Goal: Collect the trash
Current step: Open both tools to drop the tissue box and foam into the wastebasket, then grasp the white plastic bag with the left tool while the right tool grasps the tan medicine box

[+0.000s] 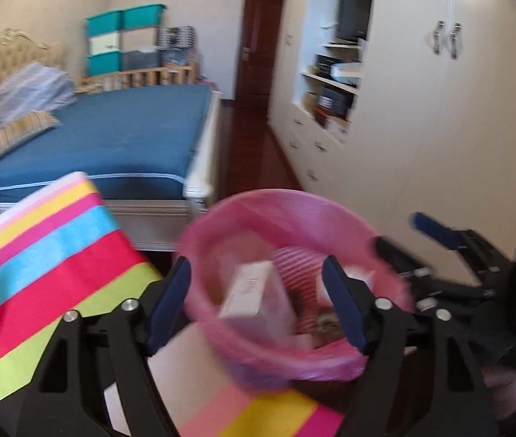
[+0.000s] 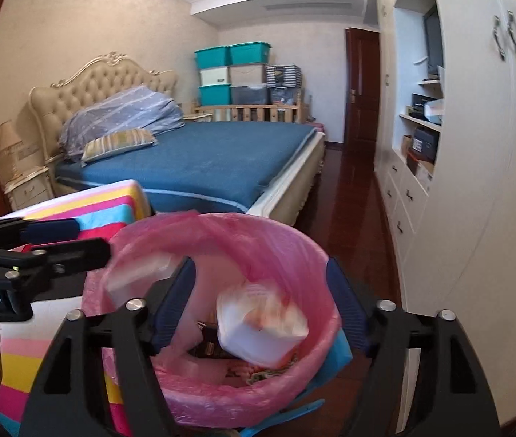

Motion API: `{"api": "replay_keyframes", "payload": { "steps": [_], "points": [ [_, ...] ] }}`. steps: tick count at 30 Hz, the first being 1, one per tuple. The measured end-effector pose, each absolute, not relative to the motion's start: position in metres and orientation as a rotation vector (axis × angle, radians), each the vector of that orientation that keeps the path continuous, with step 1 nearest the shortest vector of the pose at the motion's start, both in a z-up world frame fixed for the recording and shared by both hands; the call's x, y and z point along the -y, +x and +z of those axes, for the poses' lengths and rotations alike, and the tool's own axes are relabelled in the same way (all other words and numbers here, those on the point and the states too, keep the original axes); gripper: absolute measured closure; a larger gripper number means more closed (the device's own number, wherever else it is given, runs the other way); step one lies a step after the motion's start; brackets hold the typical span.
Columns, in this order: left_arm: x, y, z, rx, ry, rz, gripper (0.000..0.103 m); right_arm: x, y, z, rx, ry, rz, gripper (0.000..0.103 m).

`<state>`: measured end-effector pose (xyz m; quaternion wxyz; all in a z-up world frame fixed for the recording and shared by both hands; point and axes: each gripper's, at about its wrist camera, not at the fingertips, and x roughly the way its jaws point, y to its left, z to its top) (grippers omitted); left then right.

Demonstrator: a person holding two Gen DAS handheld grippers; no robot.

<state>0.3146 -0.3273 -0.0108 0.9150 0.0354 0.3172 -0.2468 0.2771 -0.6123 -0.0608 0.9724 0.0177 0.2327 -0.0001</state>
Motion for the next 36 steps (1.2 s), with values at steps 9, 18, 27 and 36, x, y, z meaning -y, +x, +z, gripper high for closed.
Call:
{"api": "replay_keyframes", "payload": {
  "steps": [9,18,27,36],
  "points": [
    [0.243,0.258,-0.005,-0.539,0.140,-0.340,0.005,0.590,0.214,-0.050,-0.407,0.029,0.021,0.032],
    [0.169,0.191,-0.016,-0.528,0.235,-0.243,0.005,0.510,0.191,-0.060,-0.446,0.025,0.154,0.032],
    [0.077,0.156,-0.024,-0.552,0.192,-0.102,0.005,0.402,0.194,-0.065,-0.481,-0.041,0.321,0.029],
    [-0.017,0.190,-0.022,-0.644,0.156,0.025,0.005,0.327,0.198,-0.062,-0.501,-0.110,0.445,0.026]
  ]
}}
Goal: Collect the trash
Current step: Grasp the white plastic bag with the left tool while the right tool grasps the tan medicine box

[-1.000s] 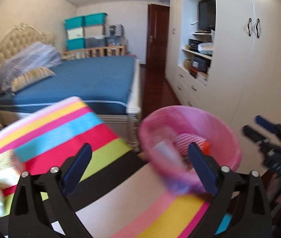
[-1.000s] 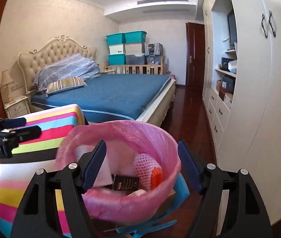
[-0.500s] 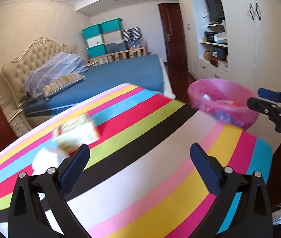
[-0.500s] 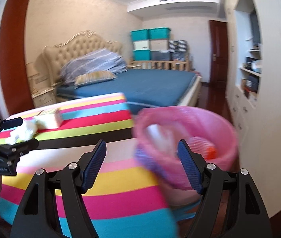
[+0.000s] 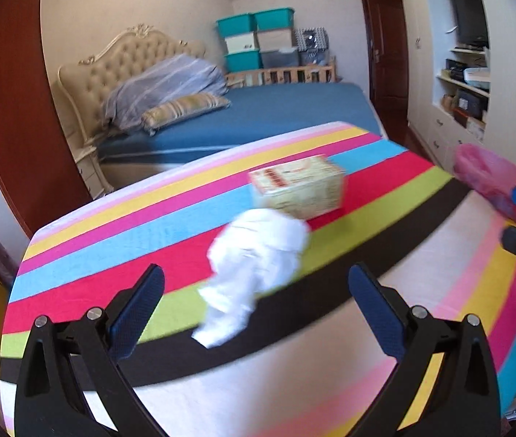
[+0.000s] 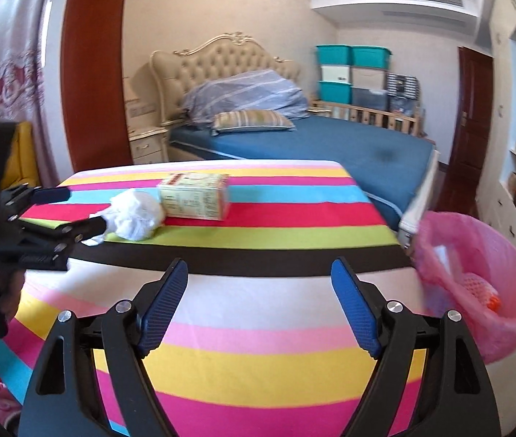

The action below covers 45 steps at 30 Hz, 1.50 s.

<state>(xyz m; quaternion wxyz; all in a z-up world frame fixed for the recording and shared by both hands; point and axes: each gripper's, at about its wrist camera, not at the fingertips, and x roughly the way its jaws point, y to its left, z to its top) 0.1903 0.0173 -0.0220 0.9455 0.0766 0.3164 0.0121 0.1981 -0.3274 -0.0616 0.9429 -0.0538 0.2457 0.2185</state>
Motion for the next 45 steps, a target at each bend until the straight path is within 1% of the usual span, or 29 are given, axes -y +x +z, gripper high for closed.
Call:
{"api": "replay_keyframes", "payload": {
  "steps": [11,12,13,14,15,16,22,25,29,33,36,45],
  "points": [
    [-0.036,0.261,-0.051,-0.809,0.155,-0.032,0.005,0.300,0.230,-0.063,-0.557,-0.121,0.443,0.026],
    [-0.037,0.264,-0.053,-0.817,0.147,-0.045,0.013,0.299,0.232,-0.063,-0.561,-0.126,0.443,0.026],
    [-0.038,0.264,-0.054,-0.825,0.131,-0.071,0.046,0.294,0.237,-0.064,-0.570,-0.135,0.443,0.026],
    [-0.040,0.265,-0.057,-0.835,0.109,-0.092,0.059,0.291,0.240,-0.065,-0.575,-0.143,0.443,0.026],
    [-0.043,0.261,-0.055,-0.824,0.088,-0.093,0.061,0.288,0.242,-0.066,-0.579,-0.152,0.445,0.026],
    [-0.046,0.256,-0.053,-0.805,0.066,-0.096,0.065,0.284,0.246,-0.066,-0.583,-0.166,0.449,0.026],
    [-0.073,0.218,-0.036,-0.669,0.053,0.077,0.067,0.256,0.278,-0.074,-0.619,-0.289,0.490,0.025],
    [-0.093,0.211,-0.031,-0.622,0.019,0.146,0.066,0.241,0.299,-0.080,-0.662,-0.327,0.518,0.024],
    [-0.104,0.210,-0.026,-0.585,-0.015,0.183,0.065,0.222,0.318,-0.086,-0.663,-0.416,0.579,0.022],
    [-0.115,0.208,-0.025,-0.563,-0.056,0.176,0.063,0.214,0.339,-0.086,-0.653,-0.453,0.663,0.019],
    [-0.116,0.203,-0.024,-0.548,-0.083,0.162,0.061,0.208,0.357,-0.082,-0.654,-0.456,0.777,0.019],
    [-0.116,0.200,-0.032,-0.562,-0.100,0.104,0.060,0.181,0.397,-0.085,-0.674,-0.495,0.939,0.019]
  ]
}}
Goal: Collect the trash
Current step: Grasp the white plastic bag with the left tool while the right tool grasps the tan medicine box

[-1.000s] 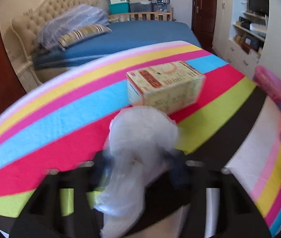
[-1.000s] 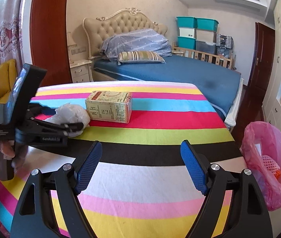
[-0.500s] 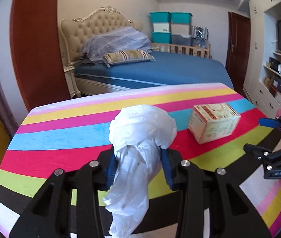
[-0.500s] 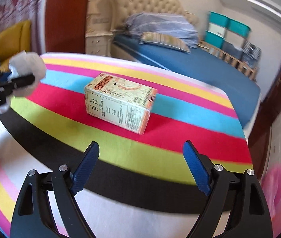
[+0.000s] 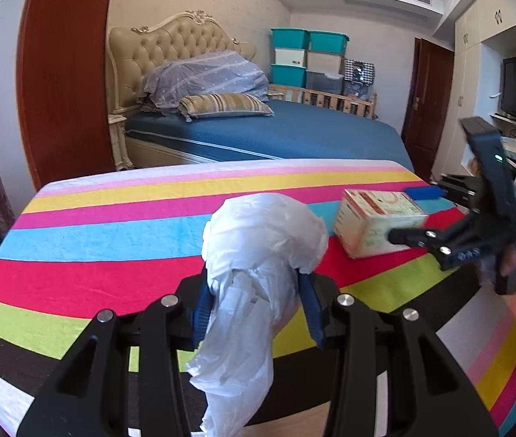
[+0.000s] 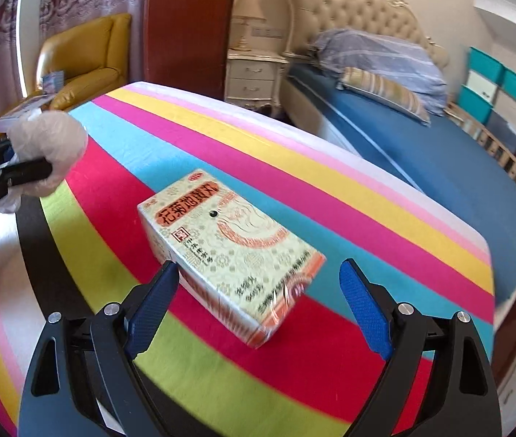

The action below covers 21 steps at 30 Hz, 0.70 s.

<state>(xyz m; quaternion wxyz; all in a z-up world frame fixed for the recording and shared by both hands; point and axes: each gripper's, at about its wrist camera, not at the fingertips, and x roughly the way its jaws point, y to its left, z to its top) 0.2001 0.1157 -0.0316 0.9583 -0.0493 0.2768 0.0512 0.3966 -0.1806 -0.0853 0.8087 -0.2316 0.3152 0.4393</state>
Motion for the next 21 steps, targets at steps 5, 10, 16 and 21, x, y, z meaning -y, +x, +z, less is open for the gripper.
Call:
{"api": "replay_keyframes", "payload": {
  "steps": [5,10,16,21],
  "points": [
    [-0.123,0.202,-0.033,-0.580,-0.152,0.078,0.060,0.161,0.401,-0.094,-0.709,-0.514,0.997,0.023],
    [-0.128,0.204,-0.035,-0.607,-0.183,0.108,0.059,0.160,0.377,-0.089,-0.766,-0.463,1.018,0.037],
    [-0.139,0.208,-0.043,-0.698,-0.249,0.110,0.054,0.162,0.334,-0.084,-0.752,-0.452,1.028,0.031],
    [-0.142,0.208,-0.046,-0.730,-0.268,0.113,0.039,0.148,0.338,-0.080,-0.731,-0.414,0.992,0.031]
  ]
}}
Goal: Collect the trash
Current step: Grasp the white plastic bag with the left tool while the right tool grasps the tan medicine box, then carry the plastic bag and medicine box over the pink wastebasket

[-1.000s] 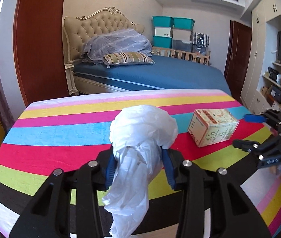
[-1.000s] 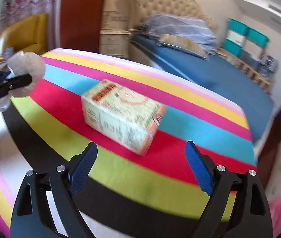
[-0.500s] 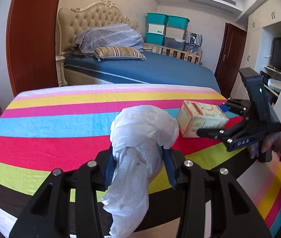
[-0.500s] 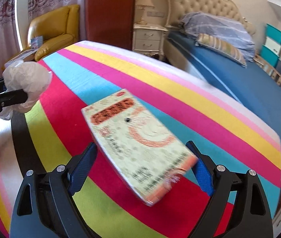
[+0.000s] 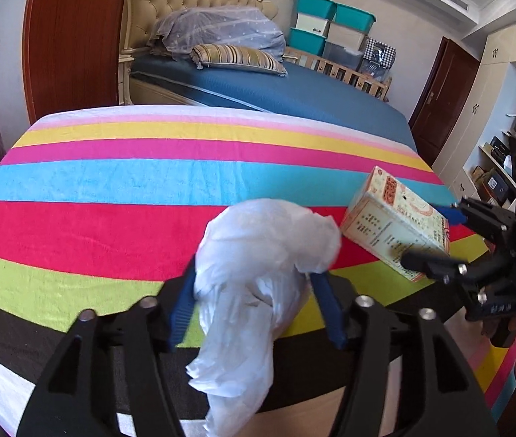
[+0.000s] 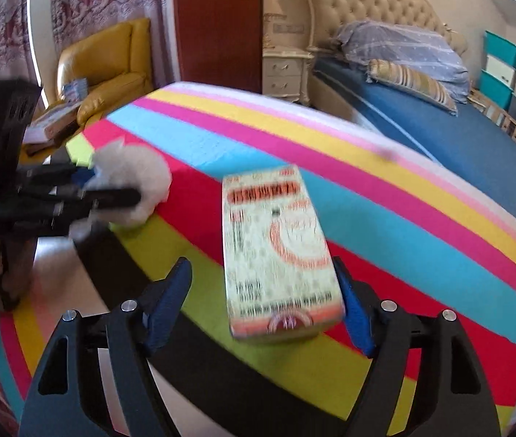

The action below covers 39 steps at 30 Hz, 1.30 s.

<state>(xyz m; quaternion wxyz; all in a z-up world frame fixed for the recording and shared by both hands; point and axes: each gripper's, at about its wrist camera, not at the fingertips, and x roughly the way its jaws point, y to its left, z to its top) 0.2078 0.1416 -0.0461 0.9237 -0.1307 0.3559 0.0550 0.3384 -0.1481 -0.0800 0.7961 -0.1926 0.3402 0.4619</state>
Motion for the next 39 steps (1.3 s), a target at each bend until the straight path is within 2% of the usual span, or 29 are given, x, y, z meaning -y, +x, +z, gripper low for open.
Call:
{"api": "replay_keyframes", "payload": {
  "steps": [4,6,11,12,13,16,22,33,39],
  "points": [
    [-0.141,0.206,-0.044,-0.717,-0.248,0.136,0.035,0.137,0.336,-0.086,-0.745,-0.447,0.965,0.035],
    [-0.142,0.204,-0.048,-0.726,-0.247,0.141,0.031,0.137,0.328,-0.089,-0.740,-0.469,0.943,0.056],
    [-0.135,0.206,-0.048,-0.748,-0.227,0.120,0.033,0.155,0.307,-0.085,-0.736,-0.393,0.840,0.056],
    [-0.132,0.205,-0.049,-0.744,-0.210,0.111,0.038,0.158,0.301,-0.084,-0.732,-0.377,0.827,0.056],
    [-0.129,0.203,-0.050,-0.742,-0.197,0.104,0.050,0.162,0.295,-0.082,-0.725,-0.362,0.806,0.056],
    [-0.121,0.203,-0.051,-0.737,-0.150,0.081,0.066,0.175,0.274,-0.078,-0.706,-0.302,0.757,0.056],
    [-0.105,0.190,-0.044,-0.677,-0.125,0.048,0.068,0.198,0.235,-0.075,-0.668,-0.250,0.674,0.056],
    [-0.075,0.115,-0.026,-0.560,-0.116,0.053,0.068,0.238,0.174,-0.076,-0.610,-0.181,0.584,0.056],
    [-0.064,0.099,-0.025,-0.542,-0.087,0.047,0.068,0.246,0.158,-0.075,-0.576,-0.160,0.580,0.056]
  ]
}}
